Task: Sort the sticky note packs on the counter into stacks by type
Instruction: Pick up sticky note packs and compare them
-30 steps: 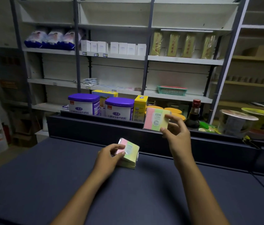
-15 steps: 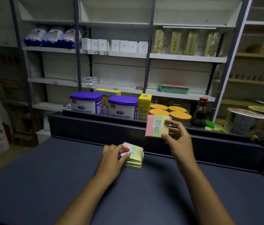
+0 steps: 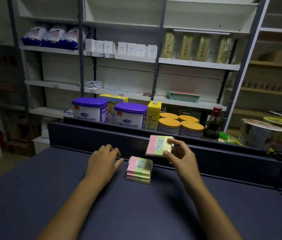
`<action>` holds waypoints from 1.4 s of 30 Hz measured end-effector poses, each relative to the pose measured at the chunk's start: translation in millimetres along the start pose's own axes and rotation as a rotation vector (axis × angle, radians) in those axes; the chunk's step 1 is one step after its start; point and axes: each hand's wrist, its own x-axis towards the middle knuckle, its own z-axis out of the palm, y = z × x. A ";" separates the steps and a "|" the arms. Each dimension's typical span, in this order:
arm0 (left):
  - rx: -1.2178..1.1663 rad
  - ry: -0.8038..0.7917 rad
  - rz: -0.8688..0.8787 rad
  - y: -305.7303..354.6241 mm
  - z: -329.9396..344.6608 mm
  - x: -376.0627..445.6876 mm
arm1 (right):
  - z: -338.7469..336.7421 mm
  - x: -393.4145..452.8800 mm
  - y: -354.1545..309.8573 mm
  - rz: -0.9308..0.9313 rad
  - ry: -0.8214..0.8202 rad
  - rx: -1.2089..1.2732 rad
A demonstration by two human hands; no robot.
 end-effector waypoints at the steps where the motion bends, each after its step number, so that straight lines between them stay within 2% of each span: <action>1: 0.007 -0.011 -0.018 -2.2 1.2 -1.2 | 4.6 -0.4 2.4 0.001 -0.021 -0.002; 12: -0.053 -0.023 -0.076 -5.5 5.2 -10.5 | 36.2 -3.2 27.5 0.034 -0.214 -0.157; 20: -0.079 -0.040 -0.106 -2.6 4.8 -15.2 | 35.1 -7.1 40.0 0.012 -0.207 -0.412; 27: -0.167 0.003 -0.110 10.1 -1.1 -15.4 | 26.3 -14.1 34.0 -0.029 -0.212 -0.418; 30: -0.202 0.025 -0.086 20.1 -9.6 -10.7 | 0.7 -12.5 25.6 -0.078 -0.194 -0.537; 34: -0.242 0.011 0.009 54.9 -25.2 -2.3 | -55.5 -14.7 3.1 -0.080 -0.260 -0.860; 39: -0.253 -0.063 0.156 134.6 -44.5 -5.3 | -131.7 -39.0 -31.1 -0.057 -0.260 -1.150; 42: -0.275 -0.095 0.234 188.6 -52.8 -19.0 | -184.0 -66.7 -48.6 -0.020 -0.234 -1.239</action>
